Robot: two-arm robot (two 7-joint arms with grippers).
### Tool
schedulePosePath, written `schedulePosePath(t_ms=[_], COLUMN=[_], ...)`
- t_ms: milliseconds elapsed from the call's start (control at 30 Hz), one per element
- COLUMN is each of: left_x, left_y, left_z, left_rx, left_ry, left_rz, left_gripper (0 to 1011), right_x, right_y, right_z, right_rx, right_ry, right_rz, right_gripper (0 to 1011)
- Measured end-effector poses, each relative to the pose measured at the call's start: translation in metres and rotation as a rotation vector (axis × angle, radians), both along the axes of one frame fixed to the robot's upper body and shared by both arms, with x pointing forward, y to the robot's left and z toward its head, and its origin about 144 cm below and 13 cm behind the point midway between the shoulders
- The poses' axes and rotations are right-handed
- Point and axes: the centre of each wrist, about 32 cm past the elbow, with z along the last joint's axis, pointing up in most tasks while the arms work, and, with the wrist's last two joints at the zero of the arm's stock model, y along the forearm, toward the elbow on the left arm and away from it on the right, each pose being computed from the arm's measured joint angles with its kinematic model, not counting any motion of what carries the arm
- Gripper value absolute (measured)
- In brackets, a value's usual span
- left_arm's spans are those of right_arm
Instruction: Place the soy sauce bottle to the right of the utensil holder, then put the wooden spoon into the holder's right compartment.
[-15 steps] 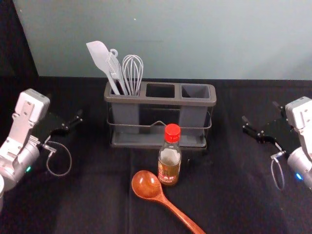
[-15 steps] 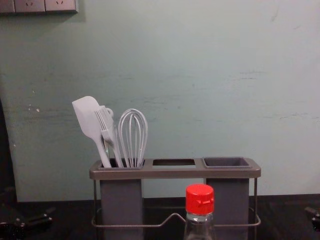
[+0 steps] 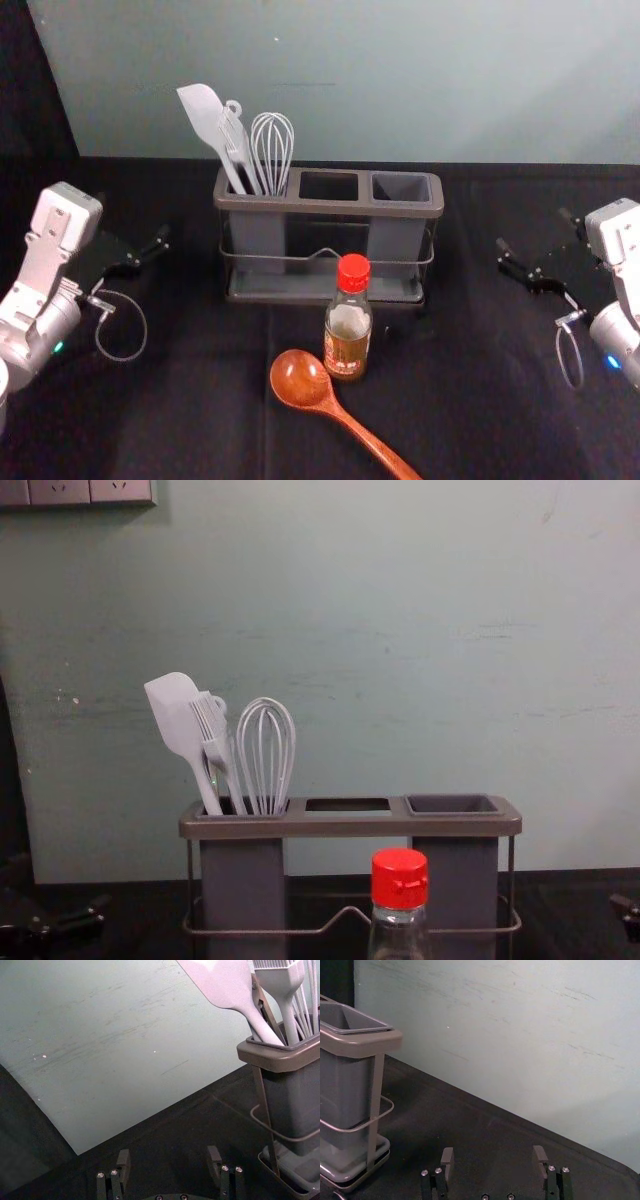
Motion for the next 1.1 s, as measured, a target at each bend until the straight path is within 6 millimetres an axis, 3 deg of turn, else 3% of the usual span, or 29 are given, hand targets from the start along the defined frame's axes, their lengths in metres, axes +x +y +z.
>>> schedulePosePath(t_ms=[767, 1100], left_x=[0.0, 0.0], left_y=[0.0, 0.0], left_z=[0.0, 0.0], left_rx=[0.0, 0.0], left_ry=[0.0, 0.0], left_rz=[0.0, 0.0], left_gripper=[1005, 1005], right_x=[0.0, -0.017], right_y=[0.0, -0.003], right_z=[0.0, 0.016], right_rx=[0.0, 0.034], right_ry=[0.0, -0.062], right_rz=[0.0, 0.025], right_gripper=[1003, 1003])
